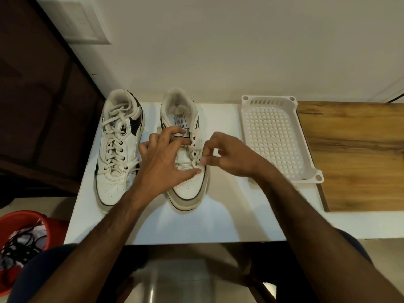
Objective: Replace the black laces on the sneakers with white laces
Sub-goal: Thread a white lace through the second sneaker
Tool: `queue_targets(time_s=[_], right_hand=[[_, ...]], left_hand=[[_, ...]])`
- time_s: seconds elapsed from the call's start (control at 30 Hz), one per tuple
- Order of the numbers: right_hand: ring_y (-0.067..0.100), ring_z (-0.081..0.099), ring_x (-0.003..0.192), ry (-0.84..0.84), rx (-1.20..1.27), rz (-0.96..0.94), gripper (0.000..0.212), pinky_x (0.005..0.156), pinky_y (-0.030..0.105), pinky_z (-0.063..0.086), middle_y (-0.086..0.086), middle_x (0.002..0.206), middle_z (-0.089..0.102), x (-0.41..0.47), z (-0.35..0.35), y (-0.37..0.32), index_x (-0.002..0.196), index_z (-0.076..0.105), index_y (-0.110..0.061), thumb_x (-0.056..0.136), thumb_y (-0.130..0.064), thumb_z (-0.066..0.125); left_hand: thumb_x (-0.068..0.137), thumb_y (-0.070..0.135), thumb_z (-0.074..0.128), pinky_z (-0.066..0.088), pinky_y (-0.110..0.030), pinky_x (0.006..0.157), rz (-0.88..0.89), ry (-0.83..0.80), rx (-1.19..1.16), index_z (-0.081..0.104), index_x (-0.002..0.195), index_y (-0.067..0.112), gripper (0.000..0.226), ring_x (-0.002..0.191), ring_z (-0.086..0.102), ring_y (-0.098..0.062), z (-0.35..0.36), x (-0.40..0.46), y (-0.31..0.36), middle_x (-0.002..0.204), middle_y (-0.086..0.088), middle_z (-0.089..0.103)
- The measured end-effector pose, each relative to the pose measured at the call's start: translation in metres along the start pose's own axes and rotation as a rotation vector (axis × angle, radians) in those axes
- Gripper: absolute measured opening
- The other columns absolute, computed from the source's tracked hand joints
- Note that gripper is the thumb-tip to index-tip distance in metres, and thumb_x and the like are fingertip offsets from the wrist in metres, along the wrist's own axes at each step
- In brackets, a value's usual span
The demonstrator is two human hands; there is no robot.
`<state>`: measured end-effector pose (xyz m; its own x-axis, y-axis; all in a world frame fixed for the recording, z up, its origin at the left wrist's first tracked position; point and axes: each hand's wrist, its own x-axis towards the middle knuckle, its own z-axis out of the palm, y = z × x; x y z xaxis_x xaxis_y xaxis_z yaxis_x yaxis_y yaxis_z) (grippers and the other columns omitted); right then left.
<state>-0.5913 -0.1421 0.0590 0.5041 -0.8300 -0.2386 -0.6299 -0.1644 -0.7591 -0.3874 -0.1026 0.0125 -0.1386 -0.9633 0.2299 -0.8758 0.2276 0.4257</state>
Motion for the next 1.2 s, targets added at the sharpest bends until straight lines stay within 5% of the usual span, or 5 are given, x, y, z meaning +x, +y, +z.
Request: queue_targets(time_s=[0.17, 0.4, 0.7, 0.93, 1.2], right_hand=[[0.011, 0.038, 0.058, 0.088, 1.381, -0.201, 0.018, 0.056, 0.021, 0.031, 0.008, 0.081, 0.058, -0.016, -0.044, -0.014, 0.078, 0.053, -0.014, 0.095, -0.012, 0.048], [0.002, 0.058, 0.069, 0.007, -0.023, 0.158, 0.033, 0.059, 0.022, 0.04, -0.01, 0.081, 0.063, -0.001, 0.007, 0.001, 0.102, 0.057, -0.017, 0.09, -0.041, 0.075], [0.013, 0.055, 0.079, -0.063, -0.112, 0.085, 0.013, 0.076, 0.031, 0.043, 0.004, 0.093, 0.066, 0.003, 0.013, 0.001, 0.092, 0.06, -0.013, 0.096, -0.023, 0.068], [0.014, 0.043, 0.067, 0.093, 1.287, -0.115, 0.01, 0.06, 0.025, 0.035, 0.007, 0.082, 0.055, -0.009, -0.032, -0.013, 0.081, 0.046, -0.011, 0.091, -0.012, 0.048], [0.009, 0.061, 0.075, 0.002, -0.011, 0.159, 0.026, 0.065, 0.024, 0.044, -0.006, 0.086, 0.067, 0.002, 0.006, 0.0, 0.097, 0.064, -0.017, 0.088, -0.038, 0.077]], left_hand=[[0.058, 0.067, 0.083, 0.023, -0.037, 0.088, 0.006, -0.001, -0.009, 0.063, 0.116, 0.033, 0.071, 0.118, 0.038, -0.016, -0.001, 0.0, 0.0, 0.143, 0.017, 0.041], [0.06, 0.071, 0.079, 0.02, -0.036, 0.087, -0.006, -0.005, -0.016, 0.063, 0.116, 0.033, 0.07, 0.119, 0.036, -0.015, -0.001, 0.0, 0.001, 0.144, 0.018, 0.039], [0.061, 0.075, 0.075, 0.02, -0.036, 0.087, 0.001, -0.001, -0.017, 0.063, 0.115, 0.032, 0.069, 0.118, 0.036, -0.015, 0.0, 0.0, 0.0, 0.144, 0.017, 0.04], [0.059, 0.068, 0.084, 0.022, -0.037, 0.088, 0.009, -0.008, -0.004, 0.063, 0.116, 0.033, 0.07, 0.118, 0.036, -0.016, -0.002, 0.0, -0.001, 0.143, 0.017, 0.04], [0.06, 0.074, 0.075, 0.021, -0.036, 0.088, 0.001, -0.012, -0.006, 0.063, 0.116, 0.033, 0.07, 0.118, 0.037, -0.015, -0.002, 0.001, -0.002, 0.143, 0.019, 0.039]])
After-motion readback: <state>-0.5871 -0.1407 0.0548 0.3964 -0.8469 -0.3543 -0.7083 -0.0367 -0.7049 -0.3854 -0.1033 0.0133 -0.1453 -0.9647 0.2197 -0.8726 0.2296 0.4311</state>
